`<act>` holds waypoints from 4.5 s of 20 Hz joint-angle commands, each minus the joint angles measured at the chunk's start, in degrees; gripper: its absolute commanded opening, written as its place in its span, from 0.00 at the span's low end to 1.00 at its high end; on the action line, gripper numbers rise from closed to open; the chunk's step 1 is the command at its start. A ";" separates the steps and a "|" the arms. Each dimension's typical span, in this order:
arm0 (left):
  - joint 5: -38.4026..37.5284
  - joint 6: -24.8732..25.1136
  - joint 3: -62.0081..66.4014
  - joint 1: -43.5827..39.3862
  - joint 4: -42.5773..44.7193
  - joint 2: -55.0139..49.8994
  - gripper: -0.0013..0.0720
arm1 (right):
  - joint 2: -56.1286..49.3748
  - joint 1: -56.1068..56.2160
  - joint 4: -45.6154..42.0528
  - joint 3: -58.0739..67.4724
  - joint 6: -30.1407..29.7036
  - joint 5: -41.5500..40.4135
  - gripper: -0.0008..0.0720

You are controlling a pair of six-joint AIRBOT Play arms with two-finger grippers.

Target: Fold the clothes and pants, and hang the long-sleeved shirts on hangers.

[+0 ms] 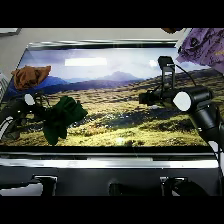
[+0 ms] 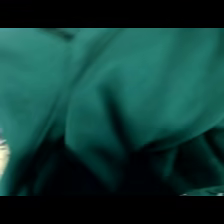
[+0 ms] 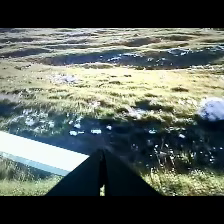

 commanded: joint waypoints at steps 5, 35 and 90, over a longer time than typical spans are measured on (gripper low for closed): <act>-4.42 7.19 4.44 -9.55 -21.53 5.86 0.04 | 0.04 0.04 -0.87 0.07 0.02 8.55 0.20; -2.01 -2.91 6.97 -11.72 -17.29 12.94 0.80 | -35.10 -22.71 48.65 0.00 -22.16 10.88 0.60; -6.56 -0.11 41.99 -8.39 3.87 18.95 0.03 | -0.46 -13.35 4.20 39.08 -11.28 6.67 0.05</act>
